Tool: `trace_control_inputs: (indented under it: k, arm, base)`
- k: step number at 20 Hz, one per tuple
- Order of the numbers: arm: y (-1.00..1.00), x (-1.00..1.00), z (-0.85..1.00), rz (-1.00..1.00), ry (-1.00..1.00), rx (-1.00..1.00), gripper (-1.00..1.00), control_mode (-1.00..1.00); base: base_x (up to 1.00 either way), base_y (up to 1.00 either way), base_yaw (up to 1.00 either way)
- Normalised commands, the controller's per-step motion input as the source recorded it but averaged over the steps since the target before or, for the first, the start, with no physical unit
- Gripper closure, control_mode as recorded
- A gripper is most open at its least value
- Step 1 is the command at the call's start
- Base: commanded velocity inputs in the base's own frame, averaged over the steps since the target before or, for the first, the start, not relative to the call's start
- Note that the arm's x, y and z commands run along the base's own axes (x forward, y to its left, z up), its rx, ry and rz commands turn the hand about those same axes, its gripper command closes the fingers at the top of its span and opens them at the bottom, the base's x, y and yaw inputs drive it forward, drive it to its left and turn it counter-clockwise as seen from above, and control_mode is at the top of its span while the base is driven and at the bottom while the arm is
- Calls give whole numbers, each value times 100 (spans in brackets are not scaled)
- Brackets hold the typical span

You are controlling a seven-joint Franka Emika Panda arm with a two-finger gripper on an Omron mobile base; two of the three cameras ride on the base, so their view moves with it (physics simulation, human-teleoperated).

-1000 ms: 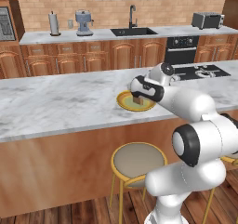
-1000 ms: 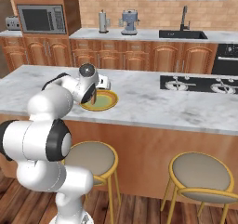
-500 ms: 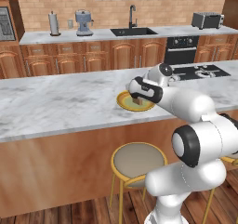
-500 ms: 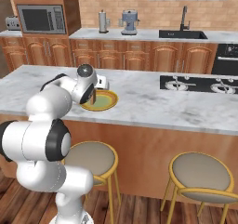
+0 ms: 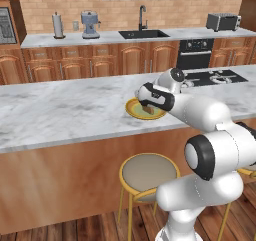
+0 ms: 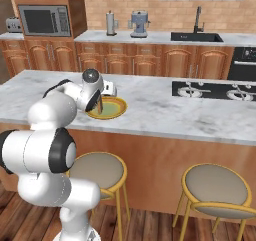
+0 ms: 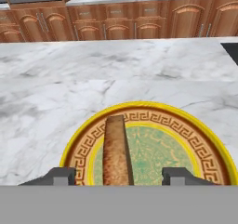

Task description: Start the toaster. Once the lever pops up, take the bread to the plate on the dining counter.

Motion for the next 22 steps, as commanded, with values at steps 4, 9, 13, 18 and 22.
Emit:
trace_control_inputs:
  k: [4,9,13,18,22]
  arm:
    - [0,0,0,0,0,0,-100,-100]
    - [0,0,0,0,0,0,-100,-100]
    - [-2,0,2,0,0,0,-100,-100]
    - [-15,0,6,0,0,0,-100,-100]
    - [-3,0,7,0,0,0,-100,-100]
  base:
    - [0,0,0]
    - [0,0,0]
    - [0,0,0]
    - [0,0,0]
    - [0,0,0]
